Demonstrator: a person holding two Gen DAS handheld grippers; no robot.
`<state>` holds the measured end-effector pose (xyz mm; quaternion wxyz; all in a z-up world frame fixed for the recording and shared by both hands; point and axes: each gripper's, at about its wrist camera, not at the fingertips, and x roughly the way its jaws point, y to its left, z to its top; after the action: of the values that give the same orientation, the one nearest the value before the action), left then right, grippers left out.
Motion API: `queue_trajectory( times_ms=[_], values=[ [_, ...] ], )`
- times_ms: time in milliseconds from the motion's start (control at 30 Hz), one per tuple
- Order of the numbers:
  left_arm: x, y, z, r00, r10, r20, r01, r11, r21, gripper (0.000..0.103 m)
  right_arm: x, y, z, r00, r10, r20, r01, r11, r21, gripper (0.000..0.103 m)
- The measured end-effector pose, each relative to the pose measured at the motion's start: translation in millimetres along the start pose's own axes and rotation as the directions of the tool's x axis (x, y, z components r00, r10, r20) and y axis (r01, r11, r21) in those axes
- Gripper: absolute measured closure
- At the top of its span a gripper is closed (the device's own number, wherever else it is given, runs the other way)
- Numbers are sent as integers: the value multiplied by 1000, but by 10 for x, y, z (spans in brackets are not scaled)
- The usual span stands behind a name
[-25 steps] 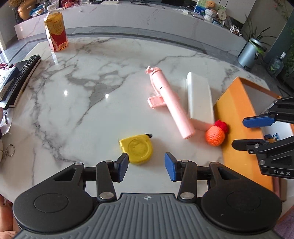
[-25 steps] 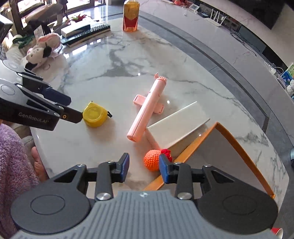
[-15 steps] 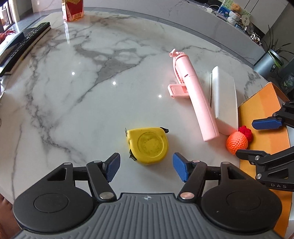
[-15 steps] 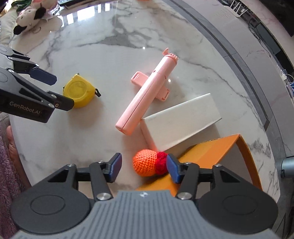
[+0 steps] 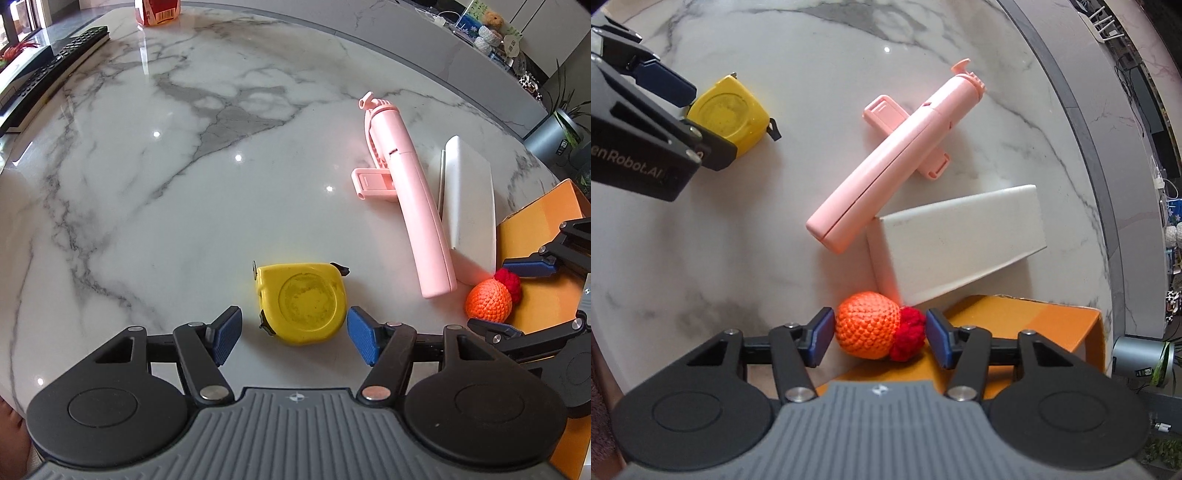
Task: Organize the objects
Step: 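Grasp the yellow tape measure with the left gripper while the right grasps the orange crochet ball, then carry the tape measure with the left gripper while the right carries the crochet ball into the shoe box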
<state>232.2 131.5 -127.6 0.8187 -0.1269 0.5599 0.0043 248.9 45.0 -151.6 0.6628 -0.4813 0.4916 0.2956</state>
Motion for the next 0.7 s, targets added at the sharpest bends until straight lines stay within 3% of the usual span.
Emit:
queue_trajectory(
  times_ms=[100, 167, 467, 700],
  values=[
    [7, -18, 1, 1000, 3, 7, -3, 1000, 6, 31, 6, -5, -3, 1000, -1, 6, 1, 1000, 14, 48],
    [6, -16, 3, 1000, -22, 16, 22, 1000, 7, 41, -19, 14, -24, 1000, 9, 19, -9, 1000, 21, 49],
    [-58, 13, -57, 998, -23, 50, 22, 1000, 20, 44, -641, -19, -224, 983, 65, 174, -83, 992, 97, 50],
    [-323, -27, -150, 994, -40, 101, 35, 998, 44, 45, -1221, -85, -543, 954, 36, 297, -96, 977, 193, 50]
  ],
)
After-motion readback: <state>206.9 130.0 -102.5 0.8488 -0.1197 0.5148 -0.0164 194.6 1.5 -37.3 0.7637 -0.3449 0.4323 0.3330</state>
